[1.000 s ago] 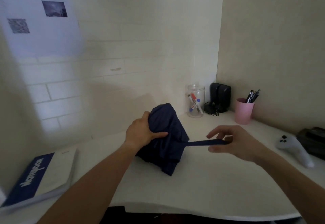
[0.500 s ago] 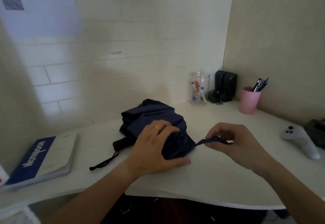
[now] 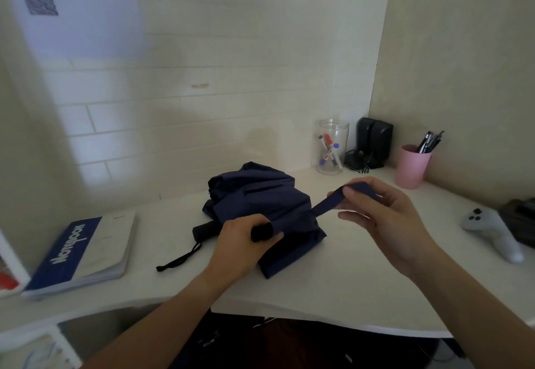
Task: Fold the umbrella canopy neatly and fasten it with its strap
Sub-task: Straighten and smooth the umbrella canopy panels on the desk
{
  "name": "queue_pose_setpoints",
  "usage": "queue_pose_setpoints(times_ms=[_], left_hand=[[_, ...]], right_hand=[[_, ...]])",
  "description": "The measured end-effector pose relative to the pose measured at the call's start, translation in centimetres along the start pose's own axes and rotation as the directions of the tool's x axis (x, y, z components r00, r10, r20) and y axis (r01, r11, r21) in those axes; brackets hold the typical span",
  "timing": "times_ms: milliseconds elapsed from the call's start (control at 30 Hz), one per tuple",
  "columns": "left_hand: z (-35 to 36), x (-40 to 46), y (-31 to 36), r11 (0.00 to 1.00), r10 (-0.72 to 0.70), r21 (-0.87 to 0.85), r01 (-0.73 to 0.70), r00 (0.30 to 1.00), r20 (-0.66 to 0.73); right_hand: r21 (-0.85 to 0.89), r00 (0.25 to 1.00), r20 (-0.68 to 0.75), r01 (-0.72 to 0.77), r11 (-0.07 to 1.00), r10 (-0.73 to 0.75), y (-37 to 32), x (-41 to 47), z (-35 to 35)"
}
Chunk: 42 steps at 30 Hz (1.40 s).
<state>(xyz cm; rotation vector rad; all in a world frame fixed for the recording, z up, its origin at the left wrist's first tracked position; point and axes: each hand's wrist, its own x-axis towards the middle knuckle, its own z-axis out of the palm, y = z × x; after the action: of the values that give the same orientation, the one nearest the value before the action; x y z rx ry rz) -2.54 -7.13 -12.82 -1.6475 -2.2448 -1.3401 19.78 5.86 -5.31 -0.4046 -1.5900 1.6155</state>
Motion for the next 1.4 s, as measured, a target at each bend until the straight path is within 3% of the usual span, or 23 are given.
queue_pose_setpoints(times_ms=[100, 267, 367, 500, 633, 767, 800, 833, 933, 1033, 1133, 1233, 1333, 1400], left_hand=[[-0.1, 0.0, 0.0, 0.999, 0.052, 0.011, -0.052, 0.998, 0.019], [0.5, 1.6, -2.7, 0.954, 0.141, 0.215, -0.210, 0.945, 0.294], [0.1, 3.4, -4.7, 0.934, 0.143, 0.271, -0.231, 0.940, 0.311], [-1.1, 4.7, -5.6, 0.909, 0.152, 0.329, -0.255, 0.939, 0.308], [-2.1, 2.7, -6.2, 0.856, 0.202, 0.401, -0.326, 0.925, 0.321], [-3.4, -0.9, -6.5, 0.863, 0.286, 0.365, -0.349, 0.934, 0.215], [-3.6, -1.6, -6.1, 0.874, 0.299, 0.342, -0.345, 0.937, 0.181], [-3.7, -2.2, -5.5, 0.884, 0.314, 0.309, -0.351, 0.935, 0.164], [-3.4, -3.3, -3.7, 0.887, 0.365, 0.214, -0.409, 0.905, 0.217], [-2.3, -3.1, -3.2, 0.901, 0.307, 0.249, -0.354, 0.928, 0.209], [-1.6, -2.4, -3.9, 0.919, 0.217, 0.311, -0.243, 0.969, 0.115], [-1.7, -2.1, -4.9, 0.940, 0.158, 0.293, -0.178, 0.983, 0.088], [-2.0, -2.3, -5.1, 0.963, 0.116, 0.243, -0.118, 0.993, 0.024], [-2.5, -2.4, -5.0, 0.971, 0.136, 0.199, -0.131, 0.991, -0.014]], right_hand=[[0.078, 0.999, -0.026, -0.030, 0.996, 0.032, 0.1, 0.2, 0.3], [0.077, 0.991, 0.067, -0.119, 0.990, 0.114, 0.1, -0.1, -0.3], [-0.062, 0.966, 0.206, -0.145, 0.987, 0.155, 0.9, -1.3, -0.8], [-0.385, 0.916, 0.347, -0.054, 0.921, 0.199, 3.0, -3.4, -0.7], [-0.572, 0.798, 0.518, 0.053, 0.819, 0.309, 5.0, -4.9, -0.4], [-0.540, 0.640, 0.659, 0.036, 0.841, 0.396, 3.8, -4.0, -1.3], [-0.539, 0.631, 0.670, 0.052, 0.841, 0.391, 3.4, -3.4, -1.4], [-0.544, 0.666, 0.651, 0.076, 0.835, 0.364, 3.3, -2.8, -1.4], [-0.599, 0.862, 0.461, 0.128, 0.791, 0.210, 4.6, -0.6, 0.0], [-0.683, 0.960, 0.259, 0.103, 0.724, 0.108, 7.2, 1.5, 2.2], [-0.714, 0.974, 0.101, -0.072, 0.697, 0.203, 9.0, 2.3, 4.1], [-0.622, 0.971, 0.016, -0.176, 0.763, 0.237, 10.3, 2.2, 5.0], [-0.554, 0.963, 0.068, -0.182, 0.813, 0.262, 10.6, 1.9, 5.0], [-0.573, 0.978, 0.111, -0.084, 0.816, 0.179, 10.1, 2.0, 4.8]])
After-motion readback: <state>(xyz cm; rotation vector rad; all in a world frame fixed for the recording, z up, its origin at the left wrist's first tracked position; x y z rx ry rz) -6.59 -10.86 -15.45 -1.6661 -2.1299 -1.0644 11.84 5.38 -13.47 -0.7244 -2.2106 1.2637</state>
